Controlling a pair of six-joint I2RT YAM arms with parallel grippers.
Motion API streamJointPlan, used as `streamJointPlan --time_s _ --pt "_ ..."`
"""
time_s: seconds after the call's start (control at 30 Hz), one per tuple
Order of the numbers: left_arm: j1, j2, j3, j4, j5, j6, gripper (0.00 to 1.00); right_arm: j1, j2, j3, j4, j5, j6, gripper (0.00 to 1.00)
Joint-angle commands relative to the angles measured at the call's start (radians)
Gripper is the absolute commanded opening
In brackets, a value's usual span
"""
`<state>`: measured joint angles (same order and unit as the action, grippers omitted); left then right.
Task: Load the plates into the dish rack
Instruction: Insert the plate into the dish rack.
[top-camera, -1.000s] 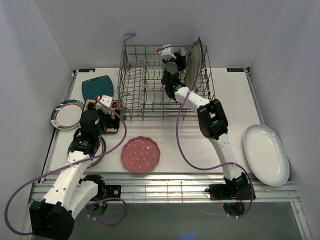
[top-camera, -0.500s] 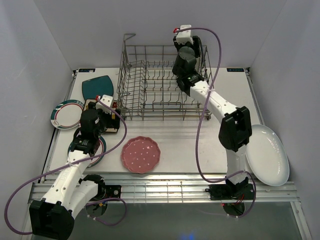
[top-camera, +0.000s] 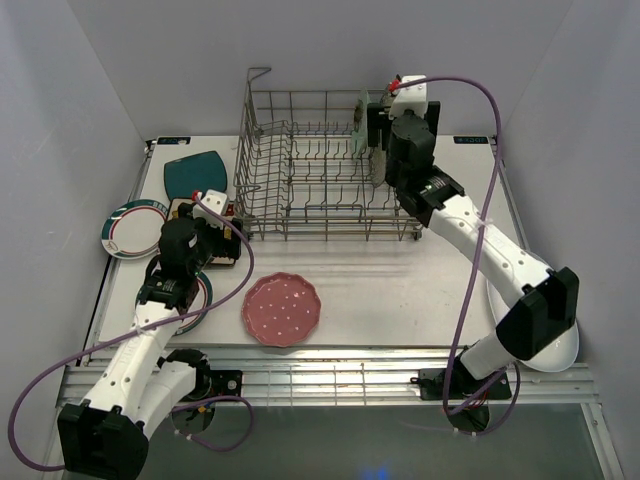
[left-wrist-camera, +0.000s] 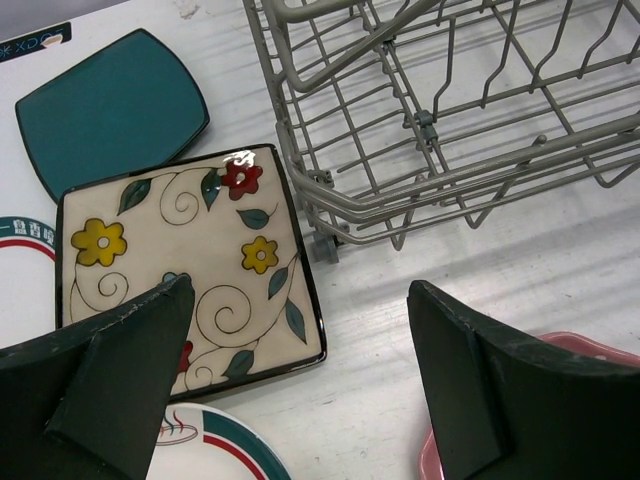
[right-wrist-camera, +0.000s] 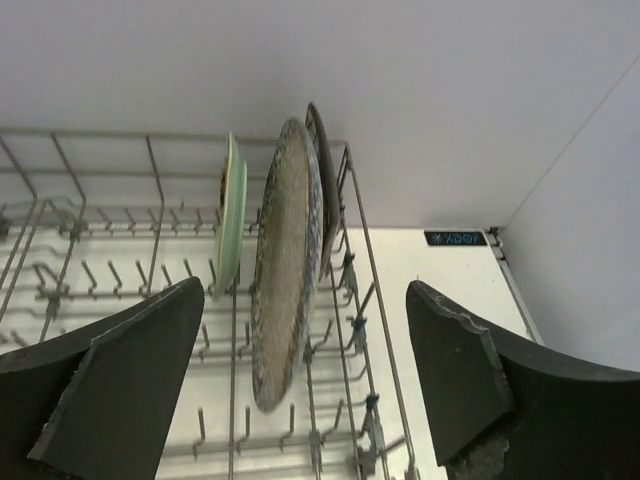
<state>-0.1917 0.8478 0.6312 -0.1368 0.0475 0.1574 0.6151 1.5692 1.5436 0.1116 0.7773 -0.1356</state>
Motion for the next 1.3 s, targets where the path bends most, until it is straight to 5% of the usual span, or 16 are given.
streamJointPlan --time_s 0.0,0.1,0.23,0.5,0.83,0.93,1.27 --pt "0.005 -0.035 0.03 -0.004 0.04 0.008 0.98 0.002 -0.131 -0.094 -0.055 -0.05 0.109 0.88" --pt "0.005 -0.044 0.021 0.006 0.057 0.005 0.98 0.002 -0.213 -0.204 -0.069 -0.123 0.169 0.99" --pt "0.005 -0.055 0.019 0.0 0.071 0.004 0.98 0.0 -0.297 -0.318 -0.095 -0.19 0.263 0.9" --pt "0.003 -0.052 0.016 0.003 0.087 0.005 0.98 0.002 -0.451 -0.503 -0.082 -0.176 0.398 0.9" --pt "0.003 -0.062 0.013 0.002 0.077 0.007 0.98 0.002 -0.489 -0.539 -0.098 -0.139 0.548 0.9" --pt "0.003 -0.053 0.01 0.005 0.074 0.007 0.98 0.002 -0.422 -0.476 -0.222 -0.099 0.61 0.9" --pt "0.003 -0.07 0.01 0.006 0.066 0.007 0.98 0.0 -0.37 -0.412 -0.25 -0.096 0.527 0.9"
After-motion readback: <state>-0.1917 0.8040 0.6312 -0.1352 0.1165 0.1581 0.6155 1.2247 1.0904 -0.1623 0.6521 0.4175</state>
